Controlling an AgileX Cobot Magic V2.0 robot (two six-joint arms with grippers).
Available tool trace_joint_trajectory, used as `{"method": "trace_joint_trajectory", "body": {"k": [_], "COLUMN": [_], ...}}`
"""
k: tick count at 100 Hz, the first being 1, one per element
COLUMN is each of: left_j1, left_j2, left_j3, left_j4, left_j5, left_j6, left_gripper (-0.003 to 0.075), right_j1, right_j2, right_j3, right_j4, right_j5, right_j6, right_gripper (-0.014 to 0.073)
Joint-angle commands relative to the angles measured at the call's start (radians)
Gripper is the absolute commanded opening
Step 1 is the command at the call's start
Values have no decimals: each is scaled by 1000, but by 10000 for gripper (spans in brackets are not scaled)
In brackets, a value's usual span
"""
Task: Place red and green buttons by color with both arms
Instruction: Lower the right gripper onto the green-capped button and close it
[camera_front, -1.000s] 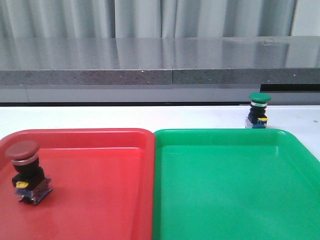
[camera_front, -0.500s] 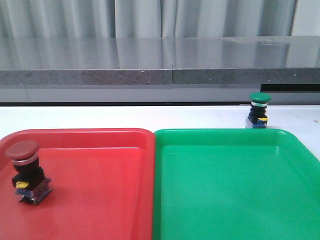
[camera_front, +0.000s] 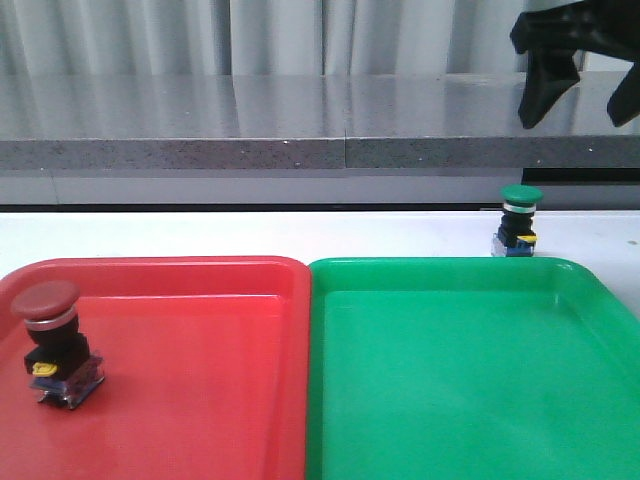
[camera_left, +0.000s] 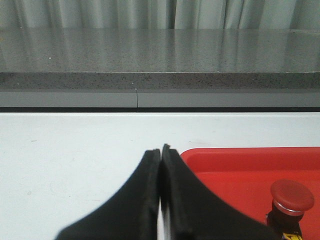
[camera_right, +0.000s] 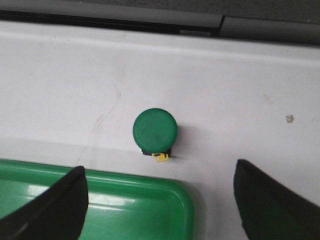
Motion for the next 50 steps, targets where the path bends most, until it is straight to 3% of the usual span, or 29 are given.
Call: {"method": "trace_joint_trajectory", "body": {"k": [1, 50], "left_j1": [0, 0], "left_j2": [-32, -32], "left_j3": [13, 13], "left_j4": [-8, -8], "left_j5": [-79, -79], "left_j6": [-1, -1], "left_gripper": [-20, -20], "right_j1": [1, 0], "right_j2": [27, 322], "right_j3": [-96, -358], "right_j4": [-1, 18], "right_j5": [0, 204], "right_j6": [6, 68], "right_gripper": [594, 594]}}
